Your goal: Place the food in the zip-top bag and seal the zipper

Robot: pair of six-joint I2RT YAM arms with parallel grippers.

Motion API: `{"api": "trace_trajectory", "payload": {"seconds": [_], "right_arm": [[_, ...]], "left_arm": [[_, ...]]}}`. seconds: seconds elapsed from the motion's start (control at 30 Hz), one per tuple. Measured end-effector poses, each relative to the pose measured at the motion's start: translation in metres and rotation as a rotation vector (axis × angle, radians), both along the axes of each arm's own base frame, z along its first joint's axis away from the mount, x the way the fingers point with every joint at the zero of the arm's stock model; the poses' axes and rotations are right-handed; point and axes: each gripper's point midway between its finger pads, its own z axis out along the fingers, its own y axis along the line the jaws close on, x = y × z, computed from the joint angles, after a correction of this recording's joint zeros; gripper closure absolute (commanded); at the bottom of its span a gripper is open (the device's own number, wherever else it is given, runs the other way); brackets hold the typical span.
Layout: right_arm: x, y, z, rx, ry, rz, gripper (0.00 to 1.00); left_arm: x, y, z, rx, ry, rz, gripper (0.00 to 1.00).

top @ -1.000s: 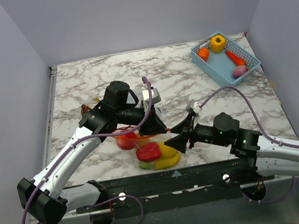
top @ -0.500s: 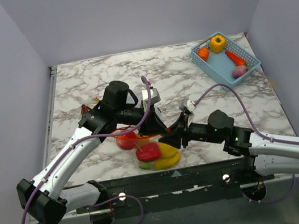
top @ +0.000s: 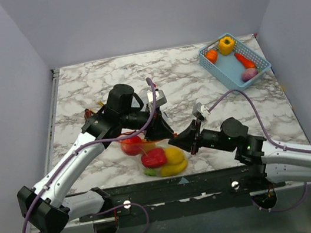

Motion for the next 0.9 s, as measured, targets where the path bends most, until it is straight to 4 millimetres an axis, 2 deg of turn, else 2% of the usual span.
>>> {"api": "trace_trajectory", "payload": {"seconds": [0.1, 0.2, 0.33, 0.53, 0.6, 0.7, 0.9], "right_arm": [[0.001, 0.001, -0.003, 0.001, 0.008, -0.002, 1.00], [0.001, 0.003, -0.005, 0.004, 0.018, 0.000, 1.00], [-0.001, 0.005, -0.007, 0.003, 0.020, 0.014, 1.00], [-0.004, 0.004, -0.005, 0.000, 0.005, 0.034, 1.00], [-0.007, 0.003, -0.003, 0.003, -0.008, 0.043, 1.00], [-0.012, 0.000, 0.001, 0.003, -0.028, 0.061, 1.00], [-0.015, -0.002, -0.003, -0.023, -0.043, 0.081, 1.00]], "left_arm": [[0.001, 0.000, 0.000, 0.001, -0.007, 0.010, 0.67], [0.002, 0.002, 0.003, -0.006, -0.026, 0.019, 0.45], [-0.001, 0.011, 0.007, -0.017, -0.087, 0.039, 0.26], [-0.007, 0.025, 0.002, -0.025, -0.166, 0.051, 0.13], [-0.009, 0.027, -0.006, -0.015, -0.169, 0.046, 0.14], [-0.008, 0.027, -0.022, 0.012, -0.147, 0.040, 0.19], [0.003, 0.022, -0.041, 0.071, -0.091, 0.039, 0.47]]}}
